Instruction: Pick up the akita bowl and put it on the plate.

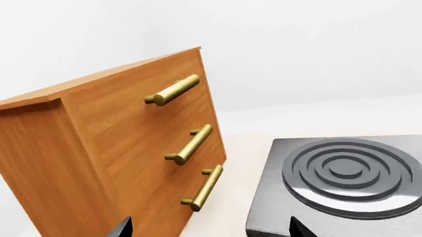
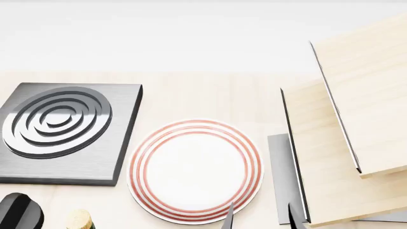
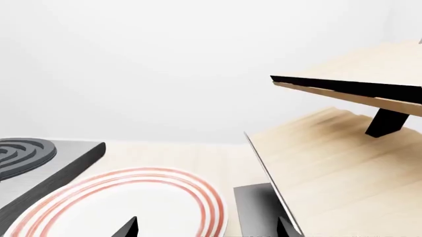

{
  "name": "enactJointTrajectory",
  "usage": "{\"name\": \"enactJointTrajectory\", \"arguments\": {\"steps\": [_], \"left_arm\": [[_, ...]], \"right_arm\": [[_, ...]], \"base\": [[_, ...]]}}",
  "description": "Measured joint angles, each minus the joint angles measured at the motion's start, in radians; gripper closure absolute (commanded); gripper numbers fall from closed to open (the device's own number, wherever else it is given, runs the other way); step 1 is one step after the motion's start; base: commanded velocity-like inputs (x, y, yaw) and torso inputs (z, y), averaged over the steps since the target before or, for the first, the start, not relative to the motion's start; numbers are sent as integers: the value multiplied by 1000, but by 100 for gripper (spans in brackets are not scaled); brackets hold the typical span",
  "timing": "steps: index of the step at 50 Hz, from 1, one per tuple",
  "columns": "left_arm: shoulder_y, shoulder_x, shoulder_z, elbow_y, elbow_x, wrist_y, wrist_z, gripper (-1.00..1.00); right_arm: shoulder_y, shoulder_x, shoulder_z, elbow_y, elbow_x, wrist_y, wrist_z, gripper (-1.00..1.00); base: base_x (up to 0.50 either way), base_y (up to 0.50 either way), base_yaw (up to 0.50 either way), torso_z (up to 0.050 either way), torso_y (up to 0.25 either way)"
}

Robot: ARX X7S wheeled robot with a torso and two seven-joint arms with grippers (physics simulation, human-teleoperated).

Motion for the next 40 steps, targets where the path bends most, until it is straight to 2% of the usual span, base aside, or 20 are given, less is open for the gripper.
{"name": "enactJointTrajectory", "arguments": {"steps": [18,40], "left_arm": [[2,-44,-25,-47,-132,-145,10,-100],[-6,-60,-4,-149,-176,-226,7,-100]], "right_arm": [[9,-2,-10,34,1,-11,2,-100],[22,-7,-24,80,5,-24,2,-100]], "base": [[0,0,0,0,0],[0,0,0,0,0]]}}
